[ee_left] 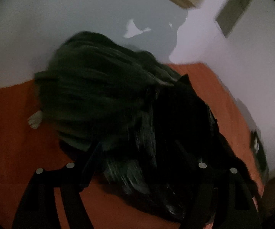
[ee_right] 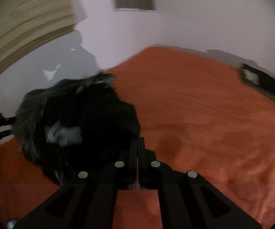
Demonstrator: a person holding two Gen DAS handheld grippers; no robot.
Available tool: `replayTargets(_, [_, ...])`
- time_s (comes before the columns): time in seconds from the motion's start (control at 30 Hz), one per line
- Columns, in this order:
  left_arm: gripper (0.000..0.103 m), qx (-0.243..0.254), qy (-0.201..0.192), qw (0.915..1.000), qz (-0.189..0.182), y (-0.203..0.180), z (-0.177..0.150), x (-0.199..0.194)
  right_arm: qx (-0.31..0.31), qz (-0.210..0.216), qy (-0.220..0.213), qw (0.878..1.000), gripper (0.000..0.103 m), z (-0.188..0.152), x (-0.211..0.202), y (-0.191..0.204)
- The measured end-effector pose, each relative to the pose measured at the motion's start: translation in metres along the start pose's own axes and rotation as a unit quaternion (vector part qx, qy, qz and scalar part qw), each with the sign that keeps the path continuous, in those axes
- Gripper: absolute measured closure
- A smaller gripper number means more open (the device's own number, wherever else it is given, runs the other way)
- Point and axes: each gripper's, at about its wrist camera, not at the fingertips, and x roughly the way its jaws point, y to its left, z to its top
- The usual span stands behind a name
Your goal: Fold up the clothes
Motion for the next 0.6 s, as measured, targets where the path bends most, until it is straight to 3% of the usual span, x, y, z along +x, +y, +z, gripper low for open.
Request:
replayTargets(0.17, [0.028,0.069,0.037,0.9968,-0.018,-0.068,-0.028,0.014,-0.023,-0.085,0.053,0.995,0.103,-0.003,-0.017,-0.108])
replayTargets(0.33, [0.028,0.160,0.086,0.9815,-0.062,-0.168,-0.086,0.022,-0.113,-0.148,0.116,0.976,0.103,-0.006,-0.071,-0.184])
replayTargets(0.4, [0.028,0.201,0.116,0.9686,-0.089,-0.213,-0.126,0.025,-0.124,-0.155,0.146,0.969,0.103,-0.015,-0.091,-0.209])
replayTargets(0.53, [0.028,0.320,0.162,0.9246,-0.128,-0.286,-0.225,0.023,-0.085,-0.121,0.172,0.974,0.103,-0.046,-0.107,-0.244])
replayTargets(0.6, [0.028,0.373,0.160,0.9051,-0.126,-0.306,-0.263,0.020,-0.055,-0.097,0.165,0.980,0.103,-0.065,-0.101,-0.256])
